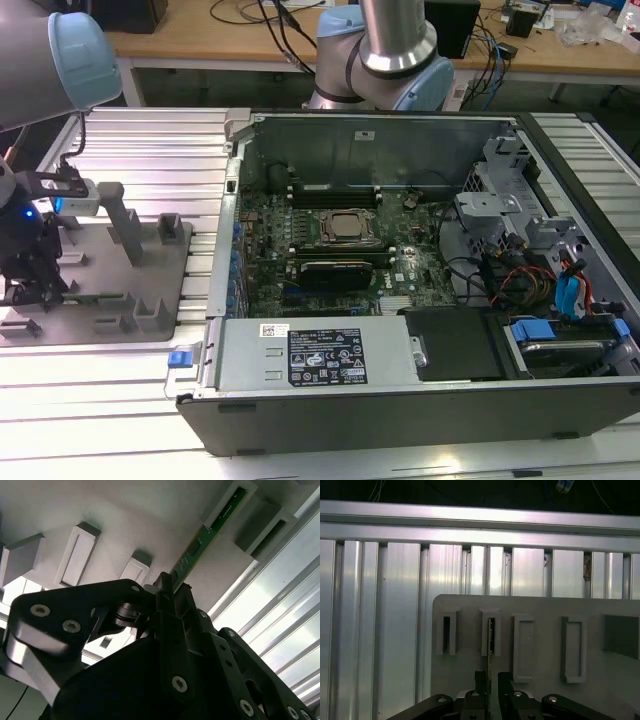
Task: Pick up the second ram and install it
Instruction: 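Pick up the second ram and move it above second insertion slot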
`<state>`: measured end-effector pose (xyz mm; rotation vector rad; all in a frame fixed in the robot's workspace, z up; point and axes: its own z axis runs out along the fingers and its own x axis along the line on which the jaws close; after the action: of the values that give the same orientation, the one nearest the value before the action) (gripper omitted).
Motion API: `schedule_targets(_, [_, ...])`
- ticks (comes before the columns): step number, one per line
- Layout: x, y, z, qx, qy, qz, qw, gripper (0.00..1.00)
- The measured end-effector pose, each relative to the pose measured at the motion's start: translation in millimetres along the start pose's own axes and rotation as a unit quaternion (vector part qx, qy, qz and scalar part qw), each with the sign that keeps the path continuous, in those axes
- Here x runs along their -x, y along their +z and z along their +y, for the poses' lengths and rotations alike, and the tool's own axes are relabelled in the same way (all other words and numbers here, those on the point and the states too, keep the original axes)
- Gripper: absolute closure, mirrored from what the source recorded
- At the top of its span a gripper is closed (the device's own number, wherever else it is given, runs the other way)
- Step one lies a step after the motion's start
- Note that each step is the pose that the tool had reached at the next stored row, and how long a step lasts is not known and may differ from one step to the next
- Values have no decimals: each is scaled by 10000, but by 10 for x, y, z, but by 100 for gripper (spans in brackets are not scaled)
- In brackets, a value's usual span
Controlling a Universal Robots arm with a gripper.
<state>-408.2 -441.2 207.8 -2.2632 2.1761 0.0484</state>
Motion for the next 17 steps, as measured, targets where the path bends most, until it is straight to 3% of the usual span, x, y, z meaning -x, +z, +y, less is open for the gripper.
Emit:
schedule_targets(10, [-14, 5, 6, 1, -3, 1, 10000, 78])
schedule_targets(12, [-14, 7, 6, 1, -3, 0, 10000, 91])
schedule_targets(17, [-14, 9, 6, 0, 31, 0, 10000, 91])
